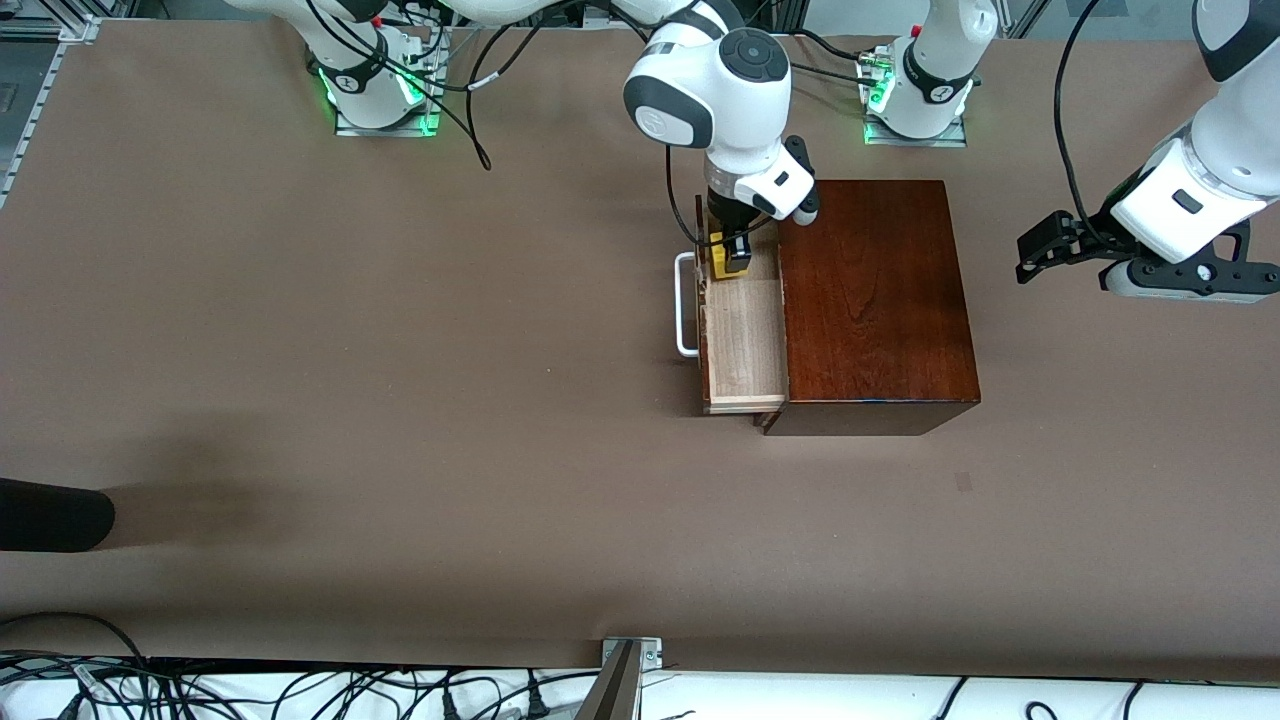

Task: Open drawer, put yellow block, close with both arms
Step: 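Lower the cube into the drawer and open the right gripper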

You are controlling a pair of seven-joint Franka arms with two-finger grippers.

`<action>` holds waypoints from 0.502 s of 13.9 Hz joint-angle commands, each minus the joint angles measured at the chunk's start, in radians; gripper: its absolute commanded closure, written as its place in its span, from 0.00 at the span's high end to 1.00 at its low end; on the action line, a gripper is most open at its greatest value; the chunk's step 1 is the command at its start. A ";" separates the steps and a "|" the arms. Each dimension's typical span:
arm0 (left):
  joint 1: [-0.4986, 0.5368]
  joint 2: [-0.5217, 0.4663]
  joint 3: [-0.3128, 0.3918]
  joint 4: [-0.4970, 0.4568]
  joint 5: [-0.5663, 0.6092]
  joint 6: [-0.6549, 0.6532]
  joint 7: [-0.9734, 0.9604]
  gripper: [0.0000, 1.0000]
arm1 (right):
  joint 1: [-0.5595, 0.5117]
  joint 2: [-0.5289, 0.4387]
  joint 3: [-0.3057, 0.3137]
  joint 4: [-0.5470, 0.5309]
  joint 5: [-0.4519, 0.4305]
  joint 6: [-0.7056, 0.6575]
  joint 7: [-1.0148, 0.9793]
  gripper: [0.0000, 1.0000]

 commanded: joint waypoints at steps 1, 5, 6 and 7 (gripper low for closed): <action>0.002 -0.007 -0.002 0.001 -0.002 -0.012 -0.006 1.00 | 0.005 0.029 0.004 0.039 -0.017 0.001 -0.016 0.00; -0.002 -0.008 -0.003 0.012 -0.002 -0.013 -0.007 1.00 | 0.010 0.050 -0.013 0.039 -0.017 0.015 -0.013 0.00; -0.003 -0.008 -0.003 0.014 -0.002 -0.015 -0.007 1.00 | 0.010 0.050 -0.013 0.036 -0.017 0.016 -0.015 0.00; -0.003 -0.007 -0.010 0.014 -0.002 -0.015 -0.007 1.00 | 0.011 0.050 -0.013 0.036 -0.017 0.015 -0.009 0.00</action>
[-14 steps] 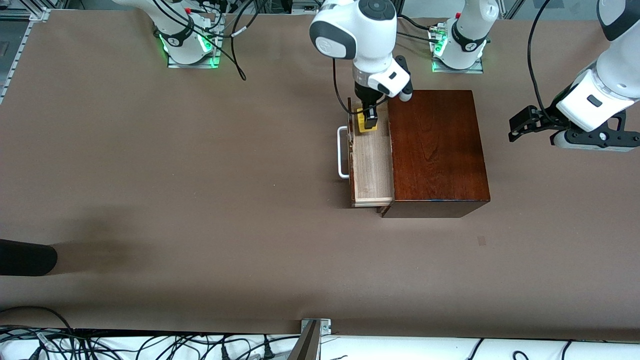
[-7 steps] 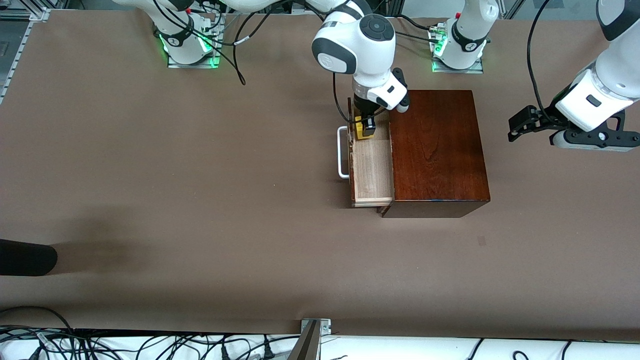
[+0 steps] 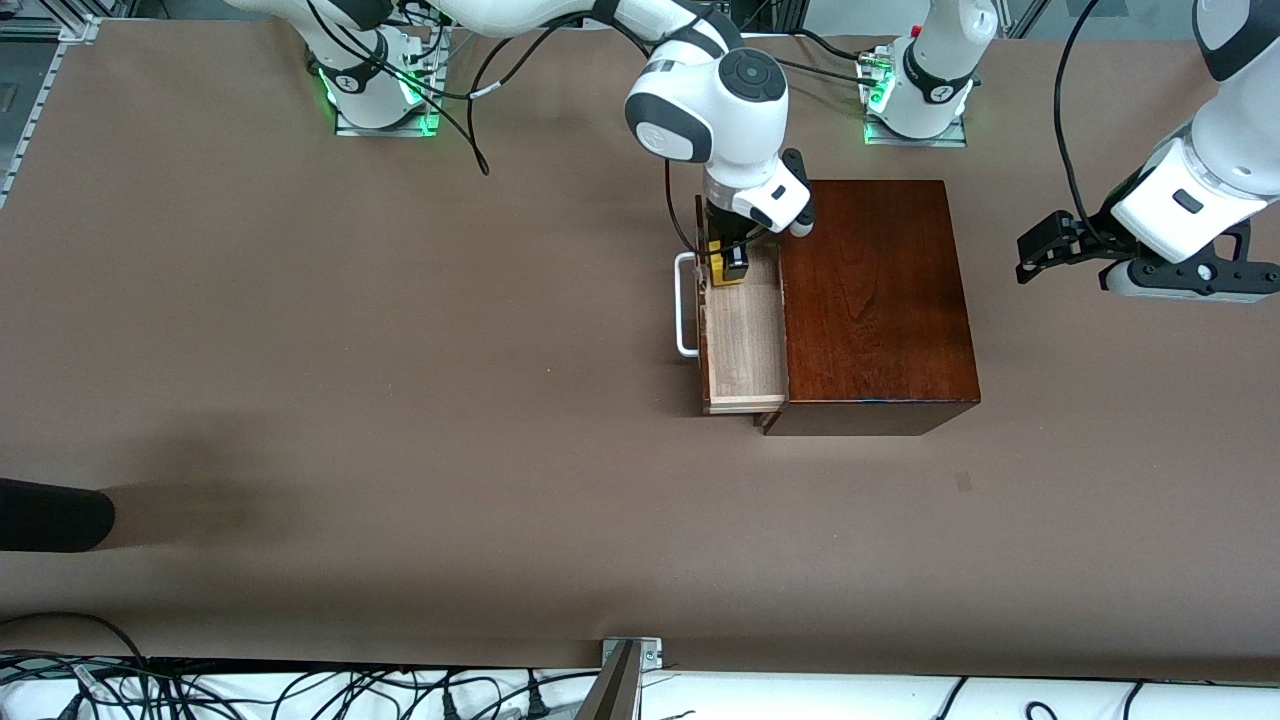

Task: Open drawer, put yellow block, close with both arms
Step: 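Lower the cube into the drawer and open the right gripper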

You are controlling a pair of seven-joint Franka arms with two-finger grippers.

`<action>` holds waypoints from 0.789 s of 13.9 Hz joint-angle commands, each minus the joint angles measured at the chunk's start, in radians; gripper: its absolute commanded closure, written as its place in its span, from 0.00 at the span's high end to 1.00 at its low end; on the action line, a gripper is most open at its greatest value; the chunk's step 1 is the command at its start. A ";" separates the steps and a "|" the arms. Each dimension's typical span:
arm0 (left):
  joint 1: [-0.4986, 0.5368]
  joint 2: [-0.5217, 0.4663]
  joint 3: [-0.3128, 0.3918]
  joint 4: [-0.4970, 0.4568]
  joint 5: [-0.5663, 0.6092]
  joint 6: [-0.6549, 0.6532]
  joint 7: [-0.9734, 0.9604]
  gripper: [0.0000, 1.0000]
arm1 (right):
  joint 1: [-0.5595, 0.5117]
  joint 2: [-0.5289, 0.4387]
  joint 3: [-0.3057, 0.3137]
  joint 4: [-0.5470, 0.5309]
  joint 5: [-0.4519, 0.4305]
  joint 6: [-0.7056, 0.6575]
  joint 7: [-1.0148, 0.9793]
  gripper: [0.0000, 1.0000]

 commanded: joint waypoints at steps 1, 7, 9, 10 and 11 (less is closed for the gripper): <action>-0.003 -0.007 -0.008 0.012 -0.011 -0.018 -0.004 1.00 | 0.007 0.018 -0.006 0.035 -0.017 -0.011 -0.012 0.00; -0.003 0.000 -0.023 0.018 -0.026 -0.073 0.006 1.00 | 0.014 0.032 -0.039 0.032 -0.045 0.009 0.004 1.00; -0.003 0.000 -0.023 0.018 -0.026 -0.076 0.006 1.00 | 0.013 0.021 -0.039 0.038 -0.042 0.003 0.004 1.00; -0.004 0.000 -0.023 0.018 -0.026 -0.079 0.006 1.00 | 0.007 0.009 -0.034 0.038 -0.037 -0.002 0.004 1.00; -0.006 0.000 -0.025 0.018 -0.028 -0.081 0.005 1.00 | 0.003 -0.021 -0.034 0.040 -0.024 -0.002 0.004 1.00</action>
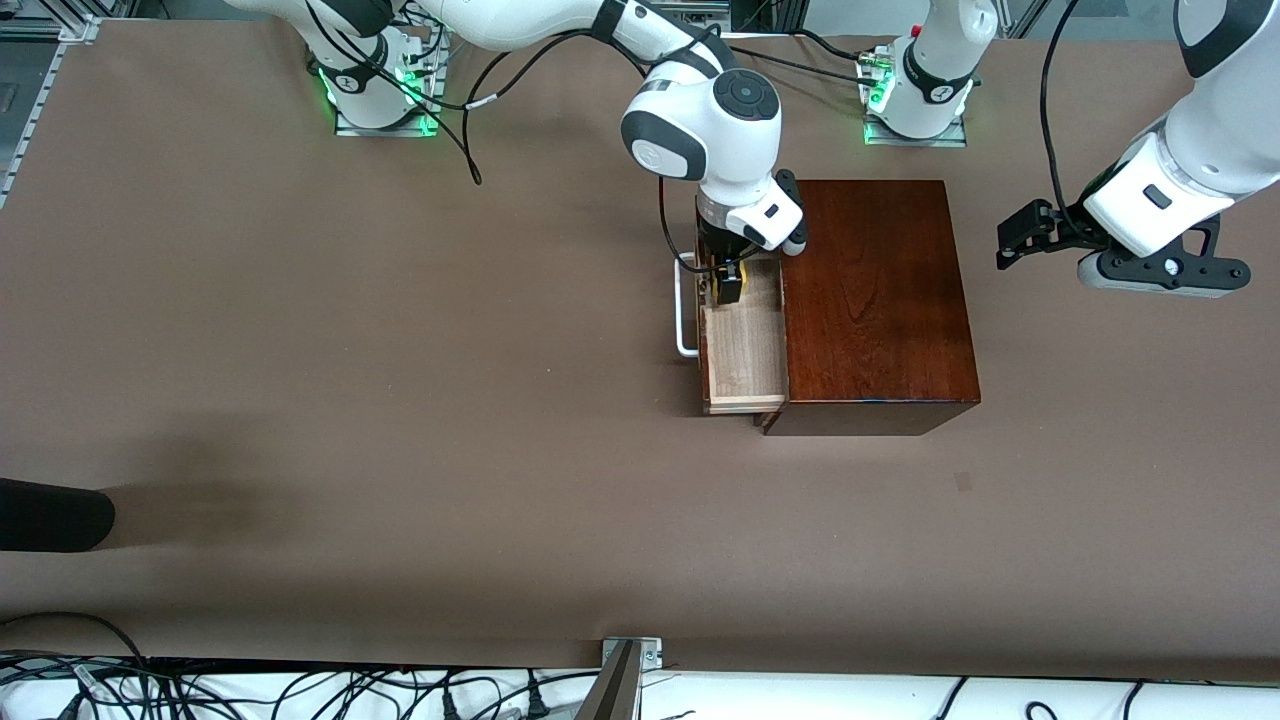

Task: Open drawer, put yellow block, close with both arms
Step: 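Lower the cube into the drawer and open the right gripper, then withdraw the right gripper while the left gripper reaches the drawer front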

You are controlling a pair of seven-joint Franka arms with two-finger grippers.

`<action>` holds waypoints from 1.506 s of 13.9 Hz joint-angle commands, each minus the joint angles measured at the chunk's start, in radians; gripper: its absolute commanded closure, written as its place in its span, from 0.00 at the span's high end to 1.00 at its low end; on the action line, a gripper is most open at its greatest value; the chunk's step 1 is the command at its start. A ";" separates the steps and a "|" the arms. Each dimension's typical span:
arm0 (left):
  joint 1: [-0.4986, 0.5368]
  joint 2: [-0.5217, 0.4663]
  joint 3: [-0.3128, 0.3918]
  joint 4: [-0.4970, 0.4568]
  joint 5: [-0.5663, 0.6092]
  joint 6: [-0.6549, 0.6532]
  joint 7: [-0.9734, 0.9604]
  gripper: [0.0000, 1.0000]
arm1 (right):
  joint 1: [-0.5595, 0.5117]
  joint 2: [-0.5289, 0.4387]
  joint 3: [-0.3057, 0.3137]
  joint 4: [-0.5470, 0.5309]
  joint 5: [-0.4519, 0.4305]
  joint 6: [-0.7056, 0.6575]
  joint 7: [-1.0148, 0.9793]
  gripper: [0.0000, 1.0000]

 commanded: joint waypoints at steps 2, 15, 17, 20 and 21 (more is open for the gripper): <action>-0.011 -0.001 0.001 0.017 -0.018 -0.025 0.004 1.00 | -0.009 -0.106 -0.006 0.023 0.035 -0.055 0.005 1.00; -0.321 0.125 0.000 0.085 -0.085 -0.059 0.368 1.00 | -0.521 -0.566 -0.158 -0.133 0.326 -0.313 -0.006 1.00; -0.392 0.160 0.001 0.102 -0.128 0.003 0.470 1.00 | -0.578 -0.655 -0.206 -0.262 0.412 -0.316 0.043 1.00; -0.517 0.219 0.000 0.100 -0.150 0.144 0.524 1.00 | -0.627 -0.766 -0.270 -0.435 0.471 -0.296 0.129 1.00; -0.536 0.260 -0.011 0.106 -0.158 0.178 0.591 1.00 | -0.630 -0.796 -0.293 -0.481 0.471 -0.292 0.134 1.00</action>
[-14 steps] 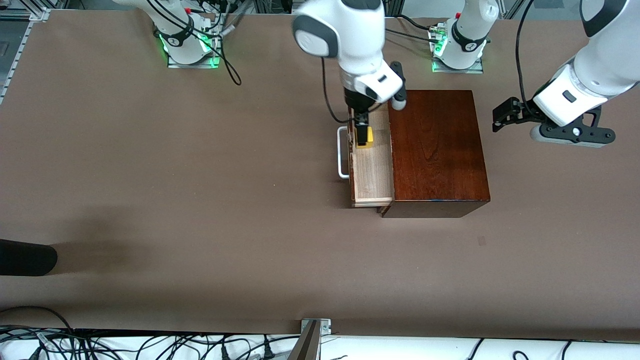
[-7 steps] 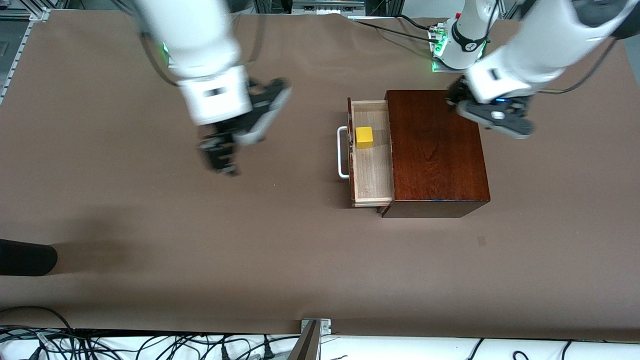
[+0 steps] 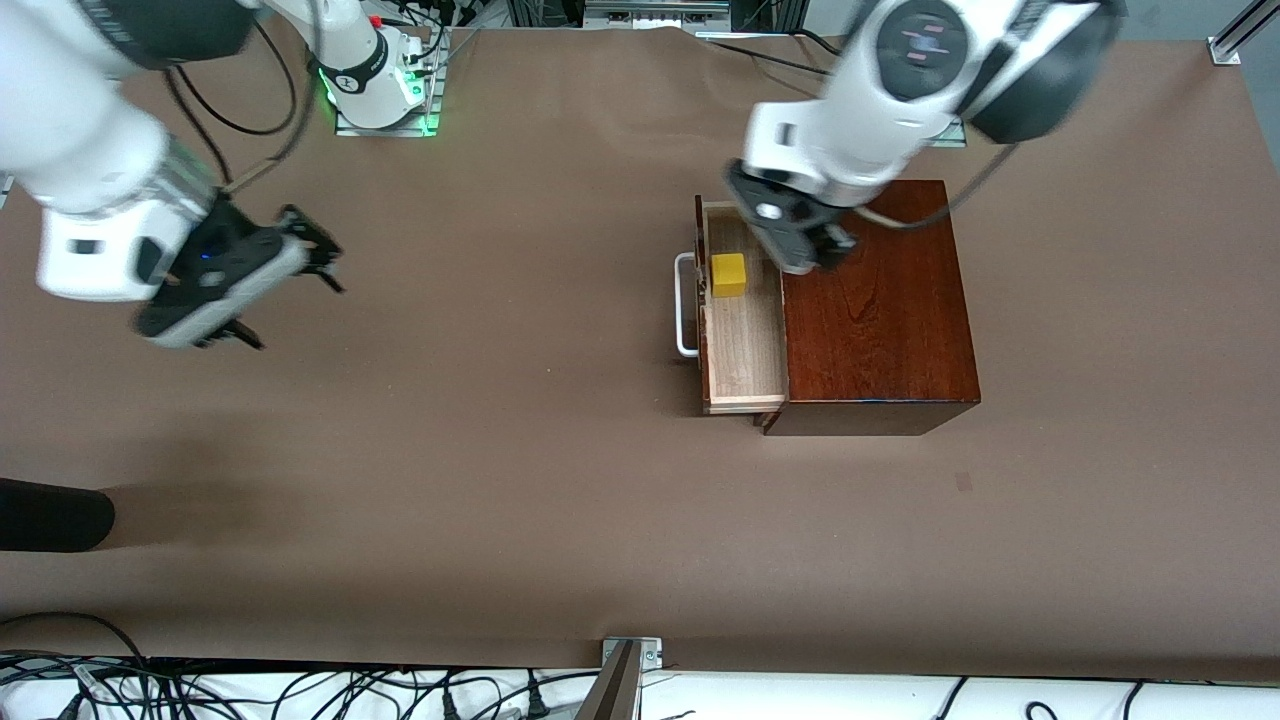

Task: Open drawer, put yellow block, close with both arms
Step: 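Withdraw the right gripper while the left gripper reaches the drawer front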

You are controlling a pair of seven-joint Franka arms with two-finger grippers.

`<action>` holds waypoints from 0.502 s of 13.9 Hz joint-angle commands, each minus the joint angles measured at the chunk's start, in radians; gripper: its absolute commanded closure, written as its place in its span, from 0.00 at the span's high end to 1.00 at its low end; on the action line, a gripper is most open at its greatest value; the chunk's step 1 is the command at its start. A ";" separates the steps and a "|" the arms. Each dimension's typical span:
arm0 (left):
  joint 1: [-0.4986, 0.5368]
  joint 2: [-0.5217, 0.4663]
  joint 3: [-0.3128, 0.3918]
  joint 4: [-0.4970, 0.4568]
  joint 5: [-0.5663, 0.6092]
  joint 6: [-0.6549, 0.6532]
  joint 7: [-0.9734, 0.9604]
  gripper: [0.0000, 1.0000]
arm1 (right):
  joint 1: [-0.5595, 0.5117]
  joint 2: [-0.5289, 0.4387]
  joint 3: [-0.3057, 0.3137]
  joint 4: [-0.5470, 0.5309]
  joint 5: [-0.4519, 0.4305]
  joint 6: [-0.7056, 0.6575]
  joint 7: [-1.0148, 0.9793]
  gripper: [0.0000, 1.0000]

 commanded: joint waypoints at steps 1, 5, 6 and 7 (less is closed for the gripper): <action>-0.069 0.112 -0.017 0.068 -0.030 0.089 0.171 1.00 | -0.015 -0.145 -0.046 -0.208 0.026 0.040 0.039 1.00; -0.131 0.285 -0.075 0.113 0.029 0.285 0.291 1.00 | -0.061 -0.214 -0.068 -0.317 0.026 0.067 0.048 1.00; -0.155 0.325 -0.075 0.116 0.110 0.308 0.310 1.00 | -0.061 -0.208 -0.087 -0.315 0.026 0.067 0.048 1.00; -0.159 0.353 -0.078 0.118 0.176 0.324 0.327 1.00 | -0.059 -0.208 -0.094 -0.315 0.026 0.069 0.049 1.00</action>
